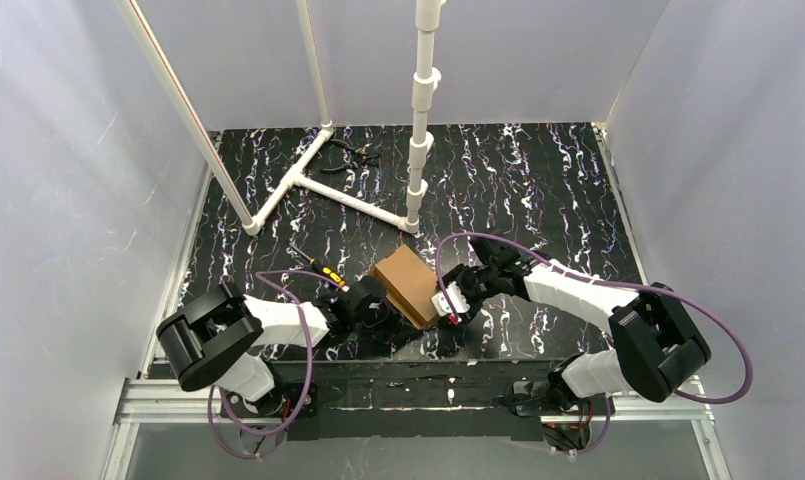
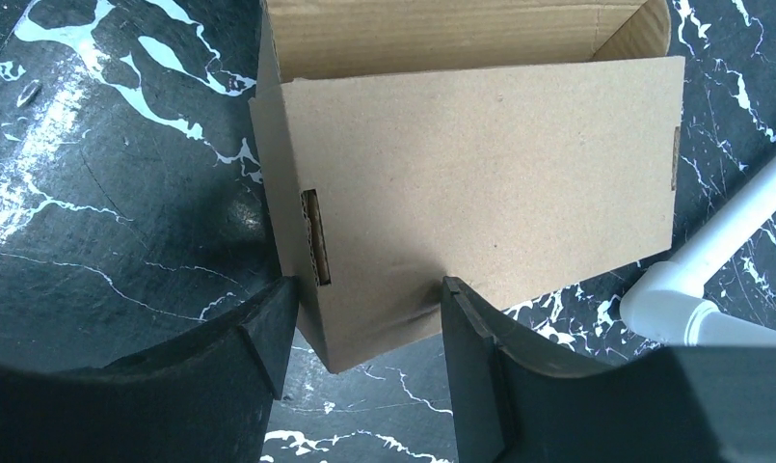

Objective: Fold the paper box

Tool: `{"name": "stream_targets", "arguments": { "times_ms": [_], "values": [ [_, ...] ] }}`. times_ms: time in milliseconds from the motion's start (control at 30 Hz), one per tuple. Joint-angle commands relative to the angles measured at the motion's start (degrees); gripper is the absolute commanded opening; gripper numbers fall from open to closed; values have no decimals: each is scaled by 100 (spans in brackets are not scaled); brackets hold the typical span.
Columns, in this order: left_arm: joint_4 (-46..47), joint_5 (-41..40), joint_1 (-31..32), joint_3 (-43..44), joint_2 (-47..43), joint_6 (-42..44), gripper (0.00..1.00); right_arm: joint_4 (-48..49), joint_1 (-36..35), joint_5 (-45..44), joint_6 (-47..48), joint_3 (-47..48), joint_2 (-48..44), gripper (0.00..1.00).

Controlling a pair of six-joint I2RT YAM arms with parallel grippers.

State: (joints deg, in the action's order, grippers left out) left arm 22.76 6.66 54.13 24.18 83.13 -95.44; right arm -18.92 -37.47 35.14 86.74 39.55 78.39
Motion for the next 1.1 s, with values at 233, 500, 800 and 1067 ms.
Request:
{"name": "stream_targets", "arguments": {
  "times_ms": [233,500,800,1067],
  "values": [
    [445,32,-200,67,-105,378,0,-787,-153,-224,-342,-170,325,62],
    [-2,9,-262,-1129,-1018,170,0,-789,-155,-261,-369,-139,379,62],
    [-2900,-854,-1240,-590,-1874,895,12,-781,-150,-270,-389,-131,389,62],
    [-1885,40,-2587,14,-641,1487,4,-793,-155,-270,-378,-123,392,62]
  ]
}}
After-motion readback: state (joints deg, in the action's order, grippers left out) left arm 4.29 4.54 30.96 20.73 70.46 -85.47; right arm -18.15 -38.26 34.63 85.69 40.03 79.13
